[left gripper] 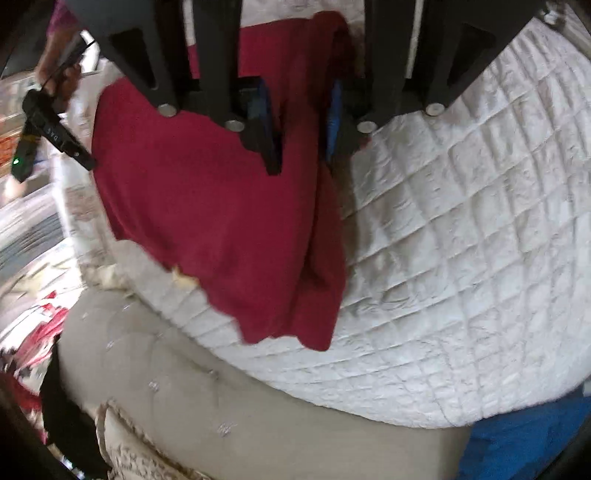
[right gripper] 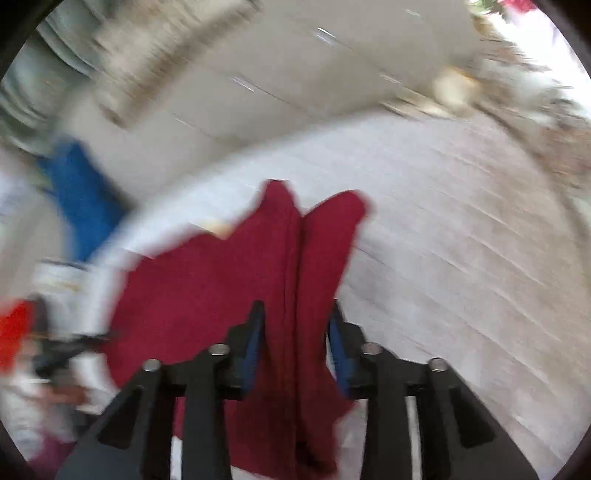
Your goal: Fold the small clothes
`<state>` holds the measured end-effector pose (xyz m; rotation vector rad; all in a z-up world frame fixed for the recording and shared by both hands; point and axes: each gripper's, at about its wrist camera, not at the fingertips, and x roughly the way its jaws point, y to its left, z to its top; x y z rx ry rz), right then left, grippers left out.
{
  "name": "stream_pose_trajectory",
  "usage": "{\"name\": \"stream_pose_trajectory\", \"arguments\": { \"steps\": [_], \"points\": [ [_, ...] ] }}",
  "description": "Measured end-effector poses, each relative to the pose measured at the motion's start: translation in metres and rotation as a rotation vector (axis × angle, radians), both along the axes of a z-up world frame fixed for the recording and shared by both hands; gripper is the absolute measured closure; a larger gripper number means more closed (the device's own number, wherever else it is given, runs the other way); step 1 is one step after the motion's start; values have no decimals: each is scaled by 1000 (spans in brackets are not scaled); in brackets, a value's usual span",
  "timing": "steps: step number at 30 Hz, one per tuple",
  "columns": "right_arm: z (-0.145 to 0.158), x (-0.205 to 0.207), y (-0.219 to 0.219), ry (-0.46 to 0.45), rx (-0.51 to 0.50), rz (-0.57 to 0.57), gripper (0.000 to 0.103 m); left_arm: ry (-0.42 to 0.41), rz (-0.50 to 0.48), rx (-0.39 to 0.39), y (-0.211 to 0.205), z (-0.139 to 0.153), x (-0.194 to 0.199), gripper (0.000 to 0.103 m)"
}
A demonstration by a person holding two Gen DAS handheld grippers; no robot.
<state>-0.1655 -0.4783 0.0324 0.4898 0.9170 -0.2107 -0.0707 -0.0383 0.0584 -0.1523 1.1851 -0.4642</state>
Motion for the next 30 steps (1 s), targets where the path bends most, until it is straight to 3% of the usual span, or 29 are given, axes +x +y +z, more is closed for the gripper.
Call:
{"name": "stream_pose_trajectory", "arguments": {
  "steps": [1, 4, 6, 8, 10, 12, 14, 17, 22, 25, 30],
  "points": [
    [-2, -3, 0, 29, -50, -30, 88, -36, 5, 27, 0, 7, -5, 58],
    [18, -17, 8, -28, -146, -84, 88, -128, 45, 72, 3, 21, -17, 26],
    [39, -14, 25, -121, -136, -48, 88, -153, 69, 69, 8, 22, -22, 24],
    [47, 3, 50, -170, -87, 67, 88, -137, 71, 85, 9, 16, -20, 24],
    [46, 31, 83, -175, -44, 200, 88, -121, 77, 105, 13, 6, -16, 24],
    [39, 64, 124, -176, -67, 313, 88, -106, 75, 103, 15, -1, -13, 24],
    [30, 94, 155, -164, -108, 391, 90, -97, 77, 96, 16, -7, -10, 23],
    [12, 145, 197, -121, -92, 496, 91, -100, 68, 100, 17, -8, -7, 20],
    [-15, 195, 229, -90, -118, 556, 95, -93, 60, 103, 17, -12, -1, 17],
    [-38, 224, 240, -18, -82, 556, 95, -87, 64, 104, 17, -14, 4, 17],
    [-32, 226, 237, -30, -48, 546, 95, -79, 64, 100, 16, -14, 6, 16]
  ]
}}
